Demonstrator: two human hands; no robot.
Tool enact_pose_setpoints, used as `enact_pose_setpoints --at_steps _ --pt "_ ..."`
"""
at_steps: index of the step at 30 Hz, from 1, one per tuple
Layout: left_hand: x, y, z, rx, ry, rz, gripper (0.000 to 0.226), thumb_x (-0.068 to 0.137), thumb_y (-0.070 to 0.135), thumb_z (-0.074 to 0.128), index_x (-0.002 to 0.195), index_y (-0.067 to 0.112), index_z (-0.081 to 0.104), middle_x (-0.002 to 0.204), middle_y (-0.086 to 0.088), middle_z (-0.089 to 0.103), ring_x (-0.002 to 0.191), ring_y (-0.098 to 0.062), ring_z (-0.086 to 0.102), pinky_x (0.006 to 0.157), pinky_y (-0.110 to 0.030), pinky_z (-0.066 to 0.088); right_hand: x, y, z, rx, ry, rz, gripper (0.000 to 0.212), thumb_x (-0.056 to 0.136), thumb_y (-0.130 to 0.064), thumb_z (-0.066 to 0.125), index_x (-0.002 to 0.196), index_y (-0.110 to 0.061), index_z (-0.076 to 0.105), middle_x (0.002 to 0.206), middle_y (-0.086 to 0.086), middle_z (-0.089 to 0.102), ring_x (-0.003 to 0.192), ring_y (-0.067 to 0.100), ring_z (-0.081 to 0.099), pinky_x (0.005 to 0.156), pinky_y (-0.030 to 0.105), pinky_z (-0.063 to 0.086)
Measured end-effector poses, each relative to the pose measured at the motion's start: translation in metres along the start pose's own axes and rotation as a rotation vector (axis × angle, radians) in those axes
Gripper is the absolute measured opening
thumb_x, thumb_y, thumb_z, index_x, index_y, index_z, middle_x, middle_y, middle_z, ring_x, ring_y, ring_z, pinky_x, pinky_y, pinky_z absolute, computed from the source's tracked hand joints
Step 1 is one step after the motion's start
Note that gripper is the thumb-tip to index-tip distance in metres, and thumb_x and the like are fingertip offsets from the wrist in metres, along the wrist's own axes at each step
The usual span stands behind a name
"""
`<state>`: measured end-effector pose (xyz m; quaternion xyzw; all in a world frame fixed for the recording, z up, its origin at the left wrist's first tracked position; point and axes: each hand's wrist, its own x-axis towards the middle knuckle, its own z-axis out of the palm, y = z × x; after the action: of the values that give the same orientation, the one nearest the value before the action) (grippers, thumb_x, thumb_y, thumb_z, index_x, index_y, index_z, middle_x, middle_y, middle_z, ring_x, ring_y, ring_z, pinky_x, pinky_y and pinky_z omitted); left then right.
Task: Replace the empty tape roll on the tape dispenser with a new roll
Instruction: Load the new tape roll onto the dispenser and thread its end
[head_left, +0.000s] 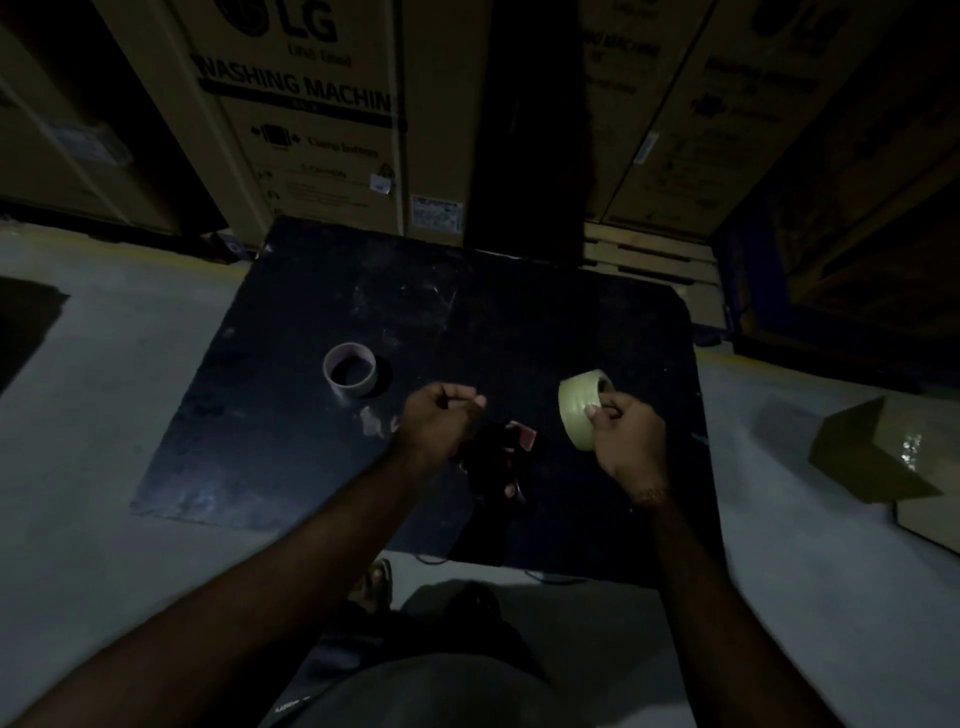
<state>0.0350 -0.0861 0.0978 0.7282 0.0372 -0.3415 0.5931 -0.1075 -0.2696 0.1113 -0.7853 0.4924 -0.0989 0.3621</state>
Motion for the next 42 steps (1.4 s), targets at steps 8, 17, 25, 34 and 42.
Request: enact_pose_setpoints --at_steps 8,17,25,34,42 --pt "-0.019 0.022 0.026 0.240 -0.168 0.352 0.037 0.095 0.042 0.077 0.127 0.023 0.076 0.122 0.004 0.075 0.112 -0.010 0.070 0.101 -0.030 0.057 -0.040 -0.027 -0.028 0.089 -0.066 -0.229 0.024 0.099 -0.017 0.067 0.121 -0.013 0.075 0.109 0.002 0.072 0.097 0.014 0.069 0.085 0.028 0.055" --pt "-0.024 0.038 0.019 0.402 -0.047 0.699 0.016 0.090 0.032 0.082 0.105 0.028 0.085 0.098 0.010 0.077 0.087 -0.002 0.073 0.080 -0.022 0.057 -0.044 -0.040 -0.035 0.069 -0.105 -0.372 0.028 0.099 -0.016 0.067 0.126 -0.012 0.073 0.116 0.000 0.069 0.103 0.011 0.068 0.083 0.016 0.052" --pt "-0.018 0.042 0.007 0.437 0.056 0.792 0.011 0.093 0.033 0.076 0.097 0.027 0.084 0.093 0.012 0.076 0.085 -0.003 0.070 0.078 -0.026 0.057 -0.043 -0.053 -0.031 0.098 -0.165 -0.426 0.027 0.100 -0.016 0.066 0.125 -0.011 0.073 0.114 -0.004 0.067 0.104 0.007 0.067 0.090 0.027 0.059" --pt "-0.011 0.040 0.001 0.447 0.124 0.798 0.012 0.097 0.027 0.064 0.091 0.016 0.067 0.088 0.002 0.067 0.081 -0.016 0.063 0.073 -0.035 0.051 -0.037 -0.063 -0.023 0.120 -0.266 -0.401 0.025 0.101 -0.019 0.064 0.125 -0.015 0.073 0.116 -0.005 0.072 0.104 0.005 0.069 0.087 0.022 0.058" --pt "-0.013 0.040 0.001 0.426 0.187 0.840 0.008 0.098 0.014 0.062 0.090 0.013 0.061 0.088 0.002 0.060 0.080 -0.014 0.056 0.072 -0.028 0.041 -0.031 -0.075 -0.016 0.215 -0.364 -0.303 0.015 0.099 -0.015 0.064 0.106 -0.019 0.076 0.094 -0.001 0.075 0.083 0.006 0.069 0.071 0.019 0.054"
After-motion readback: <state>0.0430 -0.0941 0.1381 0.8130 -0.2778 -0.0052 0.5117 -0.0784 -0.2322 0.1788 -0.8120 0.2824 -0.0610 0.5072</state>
